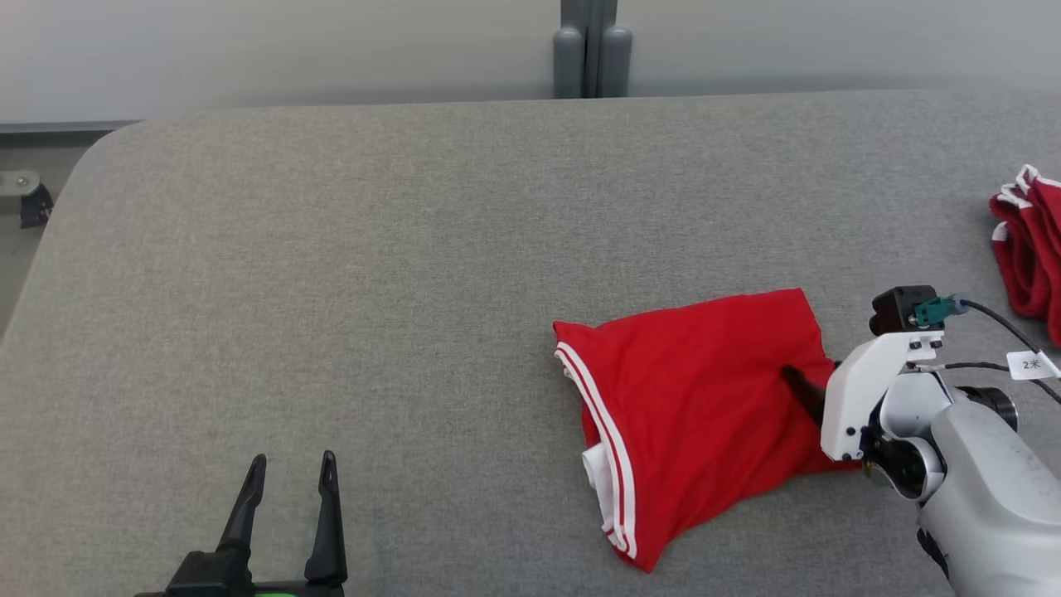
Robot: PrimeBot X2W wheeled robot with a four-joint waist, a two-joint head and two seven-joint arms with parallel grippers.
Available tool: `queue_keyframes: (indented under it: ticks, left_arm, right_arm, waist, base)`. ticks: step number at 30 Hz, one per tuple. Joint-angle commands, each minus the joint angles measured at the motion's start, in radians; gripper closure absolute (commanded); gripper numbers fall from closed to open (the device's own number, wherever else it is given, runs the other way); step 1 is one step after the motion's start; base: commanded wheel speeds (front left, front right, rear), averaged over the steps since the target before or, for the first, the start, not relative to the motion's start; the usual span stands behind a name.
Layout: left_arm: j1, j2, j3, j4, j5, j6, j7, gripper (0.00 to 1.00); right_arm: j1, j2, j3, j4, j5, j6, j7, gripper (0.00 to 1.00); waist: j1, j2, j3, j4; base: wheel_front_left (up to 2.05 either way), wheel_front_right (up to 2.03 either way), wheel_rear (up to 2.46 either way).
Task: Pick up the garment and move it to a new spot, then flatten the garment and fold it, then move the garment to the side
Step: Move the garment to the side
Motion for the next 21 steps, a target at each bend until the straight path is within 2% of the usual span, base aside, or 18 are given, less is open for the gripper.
queue_keyframes:
  ticks: [1, 2, 3, 4, 8, 12, 17, 21]
  left_arm:
    - [-0.02, 0.002, -0.001, 0.001, 0.0, 0.001, 0.0, 0.0]
    - [-0.021, 0.002, -0.001, 0.001, 0.0, 0.002, 0.0, 0.0]
    - [-0.022, 0.002, -0.001, 0.002, 0.0, 0.003, 0.0, 0.0]
    - [-0.022, 0.002, -0.001, 0.001, 0.0, 0.004, 0.0, 0.0]
    - [-0.025, 0.002, -0.001, -0.004, -0.002, 0.004, 0.0, 0.0]
    - [-0.048, 0.002, -0.005, -0.012, 0.017, -0.012, 0.0, 0.0]
    - [-0.105, 0.001, -0.009, -0.021, 0.049, -0.038, 0.0, 0.0]
    - [-0.166, 0.009, -0.023, -0.013, 0.089, -0.061, 0.0, 0.0]
  right_arm:
    - [-0.017, 0.009, 0.004, 0.018, 0.017, -0.001, 0.01, 0.0]
    - [-0.023, 0.012, 0.007, 0.027, 0.025, -0.001, 0.013, 0.02]
    - [-0.031, 0.012, 0.011, 0.037, 0.034, -0.001, 0.013, 0.69]
    - [-0.036, 0.011, 0.014, 0.044, 0.039, -0.001, 0.011, 1.0]
    - [-0.079, 0.002, 0.026, 0.042, 0.062, -0.001, -0.041, 1.0]
    - [-0.158, -0.023, 0.036, 0.048, 0.012, -0.002, -0.128, 1.0]
    - [-0.296, -0.065, -0.015, 0.071, -0.02, -0.002, -0.219, 1.0]
    - [-0.385, -0.098, -0.062, 0.1, -0.053, -0.001, -0.248, 1.0]
  waist:
    - [0.0, 0.0, 0.017, 0.02]
    - [0.0, 0.0, 0.017, 0.022]
    - [0.0, 0.0, 0.018, 0.023]
    - [0.0, 0.0, 0.019, 0.024]
    - [0.0, 0.0, 0.022, 0.002]
    - [0.0, 0.0, 0.055, -0.056]
    - [0.0, 0.0, 0.125, -0.133]
    - [0.0, 0.0, 0.192, -0.179]
  base:
    - [0.0, 0.0, 0.0]
    - [0.0, 0.0, 0.0]
    - [0.0, 0.0, 0.0]
    - [0.0, 0.0, 0.0]
    - [0.0, 0.0, 0.0]
    - [0.0, 0.0, 0.0]
    - [0.0, 0.0, 0.0]
    - [0.0, 0.0, 0.0]
